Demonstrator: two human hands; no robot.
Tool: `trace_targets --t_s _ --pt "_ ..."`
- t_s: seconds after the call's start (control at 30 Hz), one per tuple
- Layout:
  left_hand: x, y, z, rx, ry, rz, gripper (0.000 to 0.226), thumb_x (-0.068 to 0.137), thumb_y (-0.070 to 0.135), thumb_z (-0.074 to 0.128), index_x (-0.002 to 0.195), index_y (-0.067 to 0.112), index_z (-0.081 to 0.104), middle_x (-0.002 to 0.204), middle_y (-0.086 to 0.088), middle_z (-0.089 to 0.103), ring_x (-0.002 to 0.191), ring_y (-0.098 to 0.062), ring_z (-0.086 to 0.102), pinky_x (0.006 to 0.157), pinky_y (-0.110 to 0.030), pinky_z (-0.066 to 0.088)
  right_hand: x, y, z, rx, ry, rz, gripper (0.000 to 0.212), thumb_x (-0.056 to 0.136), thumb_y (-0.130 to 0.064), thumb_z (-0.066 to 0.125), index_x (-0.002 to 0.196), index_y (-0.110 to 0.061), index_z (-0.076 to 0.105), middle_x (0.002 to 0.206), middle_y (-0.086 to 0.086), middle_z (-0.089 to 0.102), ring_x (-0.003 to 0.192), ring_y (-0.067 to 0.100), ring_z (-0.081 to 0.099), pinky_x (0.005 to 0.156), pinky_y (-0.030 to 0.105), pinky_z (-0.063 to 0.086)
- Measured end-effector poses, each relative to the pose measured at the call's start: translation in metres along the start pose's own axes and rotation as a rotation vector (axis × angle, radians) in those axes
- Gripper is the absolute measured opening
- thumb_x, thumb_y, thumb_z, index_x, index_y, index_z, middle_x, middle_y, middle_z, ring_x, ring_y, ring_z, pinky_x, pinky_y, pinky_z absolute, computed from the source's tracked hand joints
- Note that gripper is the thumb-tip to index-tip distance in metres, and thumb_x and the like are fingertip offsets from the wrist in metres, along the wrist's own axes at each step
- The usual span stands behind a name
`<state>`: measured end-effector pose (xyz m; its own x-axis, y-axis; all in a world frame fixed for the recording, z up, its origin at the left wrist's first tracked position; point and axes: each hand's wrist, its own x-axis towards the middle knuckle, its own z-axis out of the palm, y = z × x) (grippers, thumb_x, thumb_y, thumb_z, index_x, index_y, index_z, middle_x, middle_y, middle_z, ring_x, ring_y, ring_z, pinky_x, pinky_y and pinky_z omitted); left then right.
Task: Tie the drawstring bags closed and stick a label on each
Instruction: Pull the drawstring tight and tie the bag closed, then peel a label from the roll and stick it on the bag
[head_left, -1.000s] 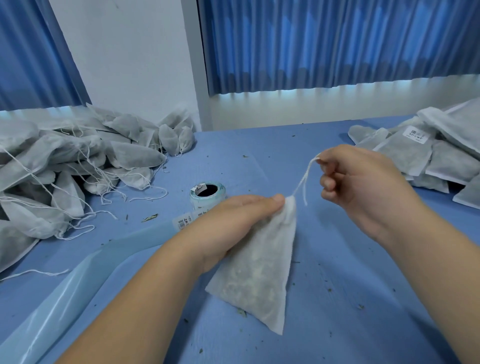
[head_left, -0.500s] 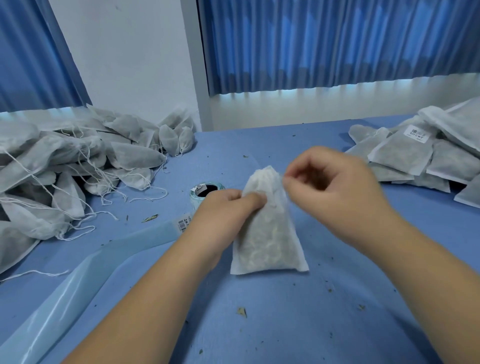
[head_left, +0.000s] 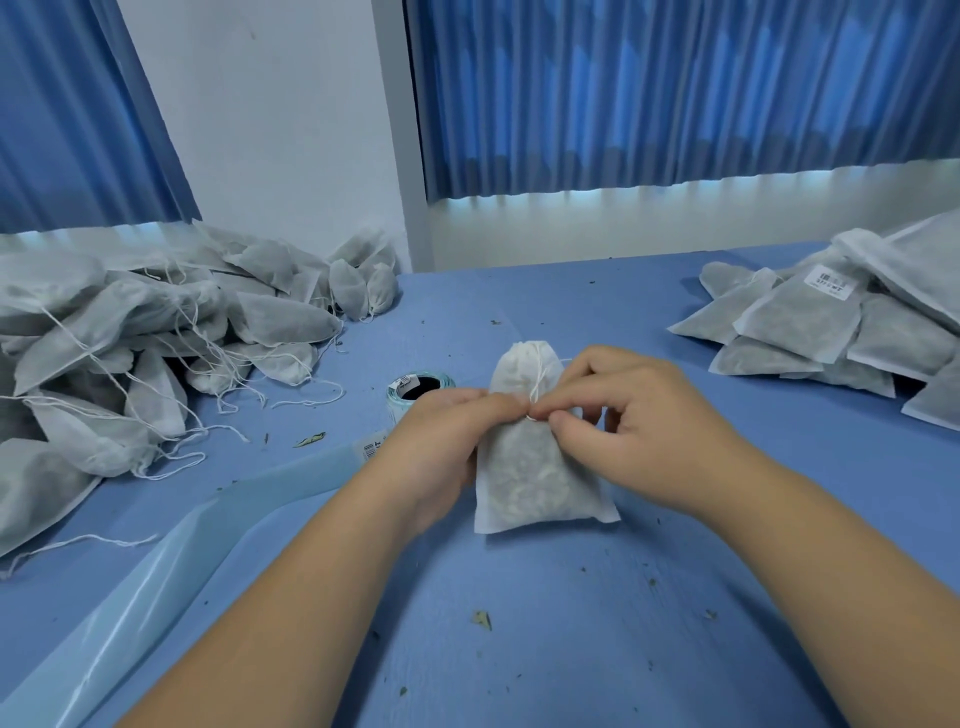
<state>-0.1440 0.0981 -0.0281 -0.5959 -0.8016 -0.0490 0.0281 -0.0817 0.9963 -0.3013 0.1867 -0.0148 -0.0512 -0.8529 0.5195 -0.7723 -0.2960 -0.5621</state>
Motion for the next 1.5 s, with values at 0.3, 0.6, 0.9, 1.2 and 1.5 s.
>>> trace_targets --t_s 0.3,0.6,0.9,1.2,1.5 --pt "-0.013 0.007 -0.010 -0.163 -0.096 -0.006 0.040 0.086 0.018 0.064 0.113 -0.012 0.065 0.115 -0.024 0.069 0.111 -0.033 0.067 0.095 -0.039 0.055 -0.001 -0.011 0.008 0.194 -0.049 0.047 0.032 0.085 -0.007 0.064 0.097 -0.034 0.077 0.088 -0.015 0.053 0.069 0.004 0.051 0.064 0.010 0.038" --pt "-0.043 0.001 -0.039 -0.180 0.064 -0.042 0.025 0.088 0.005 0.058 0.105 -0.008 0.070 0.108 -0.020 0.071 0.100 -0.029 0.070 0.091 -0.039 0.056 -0.007 -0.029 0.025 0.575 -0.179 0.146 0.025 0.079 -0.012 0.064 0.085 -0.031 0.078 0.093 -0.012 0.062 0.076 0.004 0.058 0.070 0.018 0.046" --pt "-0.080 -0.007 -0.088 0.220 0.667 0.117 0.039 0.074 0.031 0.058 0.083 -0.007 0.056 0.075 -0.005 0.051 0.072 -0.018 0.046 0.069 -0.036 0.033 -0.008 -0.011 0.032 0.410 -0.122 0.325 0.018 0.089 -0.011 0.063 0.082 -0.024 0.075 0.058 -0.013 0.060 0.053 0.008 0.051 0.058 0.020 0.042" --pt "-0.082 -0.015 -0.117 0.327 0.781 0.075 0.020 0.087 0.018 0.056 0.070 0.010 0.051 0.067 -0.004 0.041 0.065 -0.019 0.038 0.061 -0.033 0.027 0.022 -0.034 0.085 0.213 -0.104 0.236 0.027 0.085 -0.013 0.054 0.098 -0.037 0.058 0.070 -0.003 0.060 0.059 0.013 0.055 0.065 0.029 0.049" --pt "-0.083 -0.019 -0.112 0.366 0.798 0.077 0.035 0.087 0.019 0.055 0.056 0.019 0.037 0.043 0.013 0.034 0.045 -0.008 0.031 0.049 -0.030 0.024 0.041 -0.056 0.142 0.100 -0.230 0.181 0.031 0.082 -0.024 0.056 0.109 -0.040 0.057 0.066 -0.014 0.056 0.065 0.002 0.052 0.068 0.026 0.047"
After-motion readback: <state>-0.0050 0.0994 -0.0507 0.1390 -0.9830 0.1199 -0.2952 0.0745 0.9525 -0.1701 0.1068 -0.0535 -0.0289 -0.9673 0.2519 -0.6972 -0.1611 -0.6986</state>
